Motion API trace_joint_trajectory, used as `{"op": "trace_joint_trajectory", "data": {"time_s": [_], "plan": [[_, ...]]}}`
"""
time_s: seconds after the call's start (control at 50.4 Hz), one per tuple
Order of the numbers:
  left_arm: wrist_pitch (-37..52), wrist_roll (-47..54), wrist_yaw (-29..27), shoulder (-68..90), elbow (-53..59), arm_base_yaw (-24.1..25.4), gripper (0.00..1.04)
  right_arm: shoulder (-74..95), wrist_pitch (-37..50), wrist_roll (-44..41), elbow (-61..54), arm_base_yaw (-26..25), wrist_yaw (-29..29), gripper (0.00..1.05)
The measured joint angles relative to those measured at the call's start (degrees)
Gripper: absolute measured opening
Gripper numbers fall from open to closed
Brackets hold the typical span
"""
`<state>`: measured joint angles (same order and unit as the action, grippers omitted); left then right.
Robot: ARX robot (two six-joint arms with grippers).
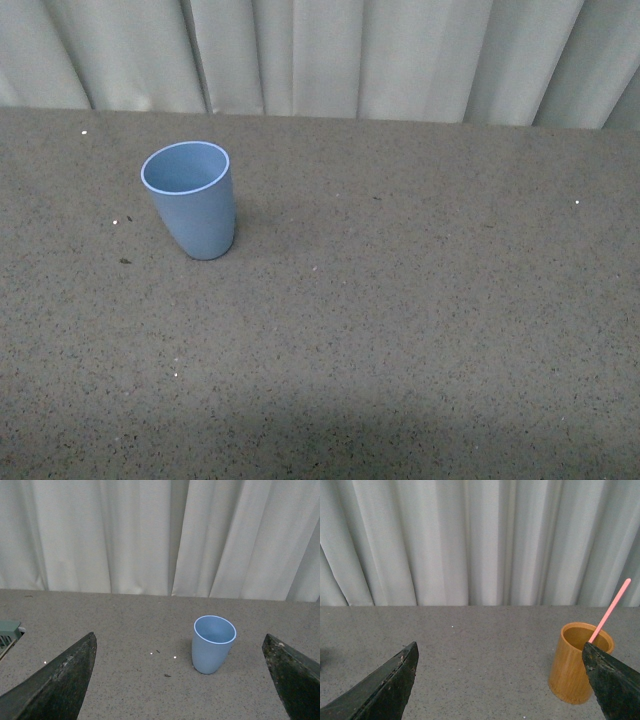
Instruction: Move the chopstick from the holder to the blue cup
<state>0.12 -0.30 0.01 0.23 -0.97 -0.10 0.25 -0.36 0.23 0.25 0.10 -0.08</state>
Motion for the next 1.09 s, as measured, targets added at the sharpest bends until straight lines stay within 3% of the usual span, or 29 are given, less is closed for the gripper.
{"op": "trace_joint_trajectory", "data": {"time_s": [1.091], "plan": [[0.0,0.0,0.0,0.0,0.0,0.0,0.98,0.0,0.0,0.0,0.0,0.0,0.0,0.95]]}}
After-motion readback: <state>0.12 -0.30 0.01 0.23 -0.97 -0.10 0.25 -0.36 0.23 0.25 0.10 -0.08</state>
